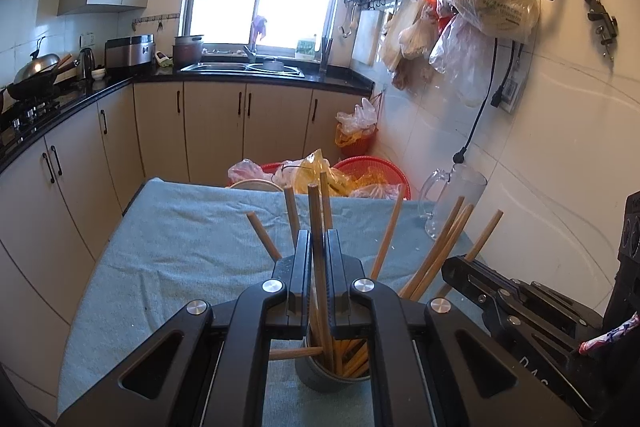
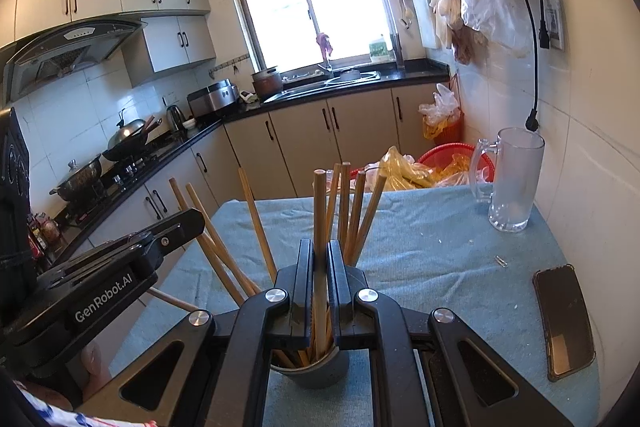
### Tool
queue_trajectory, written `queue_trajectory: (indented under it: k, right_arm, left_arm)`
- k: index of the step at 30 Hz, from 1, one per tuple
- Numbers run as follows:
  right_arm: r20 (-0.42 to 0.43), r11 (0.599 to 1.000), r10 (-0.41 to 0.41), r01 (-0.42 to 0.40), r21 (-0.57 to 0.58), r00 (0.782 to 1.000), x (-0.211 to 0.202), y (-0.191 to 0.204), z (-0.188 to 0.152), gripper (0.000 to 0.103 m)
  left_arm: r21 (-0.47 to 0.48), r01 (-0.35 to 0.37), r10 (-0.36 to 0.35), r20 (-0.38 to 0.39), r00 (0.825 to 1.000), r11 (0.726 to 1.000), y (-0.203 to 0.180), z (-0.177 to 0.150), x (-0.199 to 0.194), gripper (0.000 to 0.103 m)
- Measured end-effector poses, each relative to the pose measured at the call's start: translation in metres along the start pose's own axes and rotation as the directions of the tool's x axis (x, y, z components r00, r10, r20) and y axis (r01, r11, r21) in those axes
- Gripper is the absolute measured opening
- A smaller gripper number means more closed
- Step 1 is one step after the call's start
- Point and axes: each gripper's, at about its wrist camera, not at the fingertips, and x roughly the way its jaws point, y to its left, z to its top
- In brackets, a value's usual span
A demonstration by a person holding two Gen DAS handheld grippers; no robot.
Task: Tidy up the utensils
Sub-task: 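Push both held chopsticks down into the holder cup among the others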
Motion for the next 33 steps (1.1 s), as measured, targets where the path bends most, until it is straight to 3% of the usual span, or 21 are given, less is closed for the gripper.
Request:
queue_trajectory:
  k: [33]
  right_arm:
    - [-0.028, 1.0, -0.002, 0.002, 0.009, 1.0, 0.008, -0.006, -0.005, 0.007]
  left_arm:
    - [0.028, -0.024, 0.024, -0.011, 1.0, 0.999, -0.004, -0.012, 0.006, 0.006]
